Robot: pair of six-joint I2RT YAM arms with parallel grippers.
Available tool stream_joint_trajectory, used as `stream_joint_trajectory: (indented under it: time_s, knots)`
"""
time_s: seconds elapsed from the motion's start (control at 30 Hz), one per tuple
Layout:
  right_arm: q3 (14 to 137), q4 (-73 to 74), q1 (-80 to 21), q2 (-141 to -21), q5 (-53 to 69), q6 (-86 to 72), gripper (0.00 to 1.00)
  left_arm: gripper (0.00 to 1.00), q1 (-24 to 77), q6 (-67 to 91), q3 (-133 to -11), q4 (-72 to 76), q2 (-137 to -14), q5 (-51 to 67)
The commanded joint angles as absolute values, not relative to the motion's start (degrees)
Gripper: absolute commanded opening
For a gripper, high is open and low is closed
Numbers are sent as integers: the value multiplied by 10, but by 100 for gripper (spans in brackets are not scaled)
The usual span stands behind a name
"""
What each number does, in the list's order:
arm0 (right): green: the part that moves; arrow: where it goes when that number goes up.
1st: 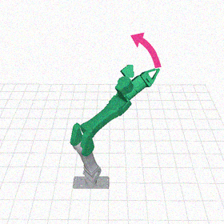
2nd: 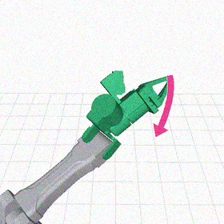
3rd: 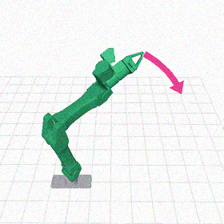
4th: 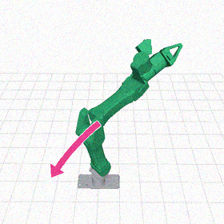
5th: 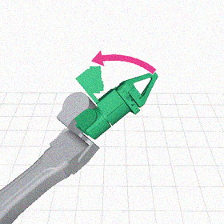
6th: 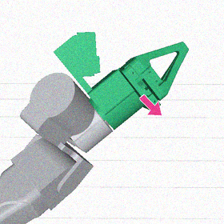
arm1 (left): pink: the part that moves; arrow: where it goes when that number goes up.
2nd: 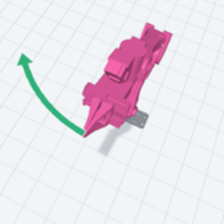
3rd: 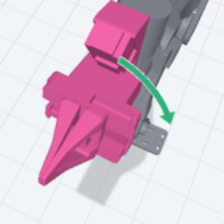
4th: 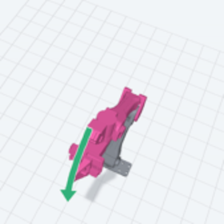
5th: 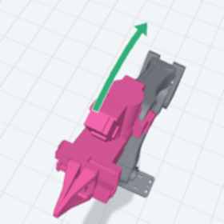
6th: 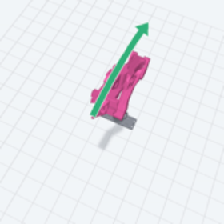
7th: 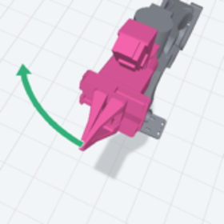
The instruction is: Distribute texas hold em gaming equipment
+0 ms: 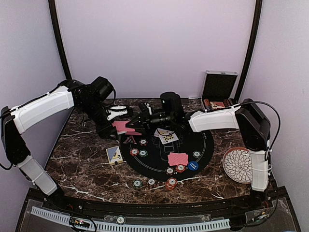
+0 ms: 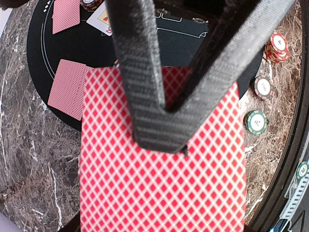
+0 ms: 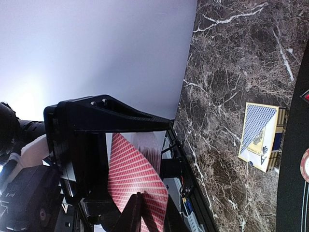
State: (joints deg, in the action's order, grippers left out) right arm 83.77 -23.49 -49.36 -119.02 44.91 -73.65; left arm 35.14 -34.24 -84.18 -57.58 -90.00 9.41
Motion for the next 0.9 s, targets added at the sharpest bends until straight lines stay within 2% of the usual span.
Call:
stream_joint_trajectory:
  time_s: [0.0,0.43,0.63,0.7,0.87]
  knots:
    - [824,-257,-487,-1150,445,-739,11,0,348,-343,-843,-579,-873,100]
    - [777,-172,-449,-1097,444,-674,0,0,348,-344,-838,-579,-874,93]
    - [751,-140,-419,-1065,447,-649,0,0,348,-345,-834,-578,-873,89]
    - [759,-84,-407,-1054,434,-608,0,0,347,-346,-834,-578,-873,86]
    - [819,168,-378,-1037,321,-441,0,0,348,-345,-831,-578,-873,85]
